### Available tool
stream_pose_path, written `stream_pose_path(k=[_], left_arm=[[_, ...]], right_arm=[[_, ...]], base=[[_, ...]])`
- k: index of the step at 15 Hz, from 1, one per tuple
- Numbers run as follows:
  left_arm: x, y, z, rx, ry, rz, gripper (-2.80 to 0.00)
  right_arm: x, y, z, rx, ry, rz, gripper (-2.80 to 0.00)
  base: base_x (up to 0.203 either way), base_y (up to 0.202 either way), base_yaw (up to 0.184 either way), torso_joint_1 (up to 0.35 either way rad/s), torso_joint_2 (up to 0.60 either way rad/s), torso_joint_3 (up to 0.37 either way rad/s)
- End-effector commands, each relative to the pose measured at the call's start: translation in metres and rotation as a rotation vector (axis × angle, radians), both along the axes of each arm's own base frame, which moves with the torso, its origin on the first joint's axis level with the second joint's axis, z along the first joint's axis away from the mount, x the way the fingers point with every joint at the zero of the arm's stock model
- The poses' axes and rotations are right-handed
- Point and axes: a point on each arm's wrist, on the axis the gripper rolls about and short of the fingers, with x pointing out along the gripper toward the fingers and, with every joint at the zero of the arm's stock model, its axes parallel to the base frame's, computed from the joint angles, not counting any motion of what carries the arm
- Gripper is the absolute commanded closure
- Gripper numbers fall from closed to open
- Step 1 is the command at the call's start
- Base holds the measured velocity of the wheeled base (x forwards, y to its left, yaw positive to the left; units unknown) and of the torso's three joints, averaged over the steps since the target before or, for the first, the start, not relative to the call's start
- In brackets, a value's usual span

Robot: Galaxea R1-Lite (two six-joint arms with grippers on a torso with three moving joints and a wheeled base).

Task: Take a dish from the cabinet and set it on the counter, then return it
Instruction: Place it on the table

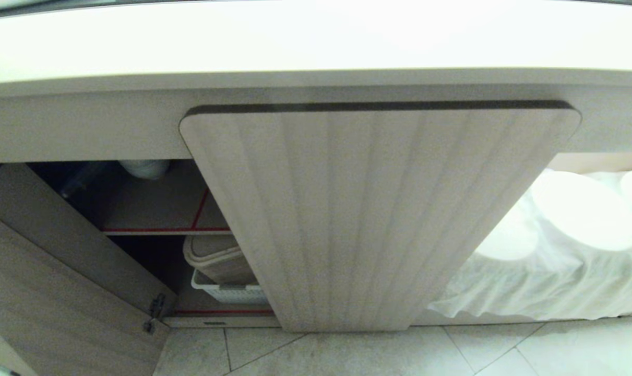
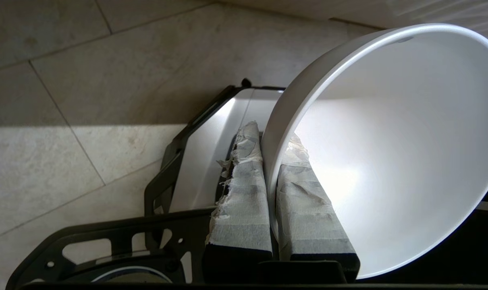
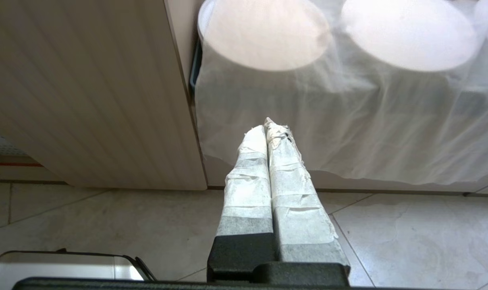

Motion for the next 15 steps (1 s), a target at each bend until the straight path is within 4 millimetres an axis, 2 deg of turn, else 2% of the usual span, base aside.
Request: stream_pose_path(k=[1,15], left_arm=[[0.0006,-0.0002,0.0013,-0.002,0.0,0.001,0.0],[0.0001,-0.0001,-0.0004,0.0,0.006,-0.003,0.0]], right_arm=[[0.0,0.0,0.0,-0.001,-0.001,0.0,0.0],[0.0,0.0,0.0002,0.001,-0.002,0.001,0.0]], base=[[0.0,0.0,0.0,0.169,-0.45,-0.273],[0.0,0.0,0.0,0.21,-0.49,-0.281]])
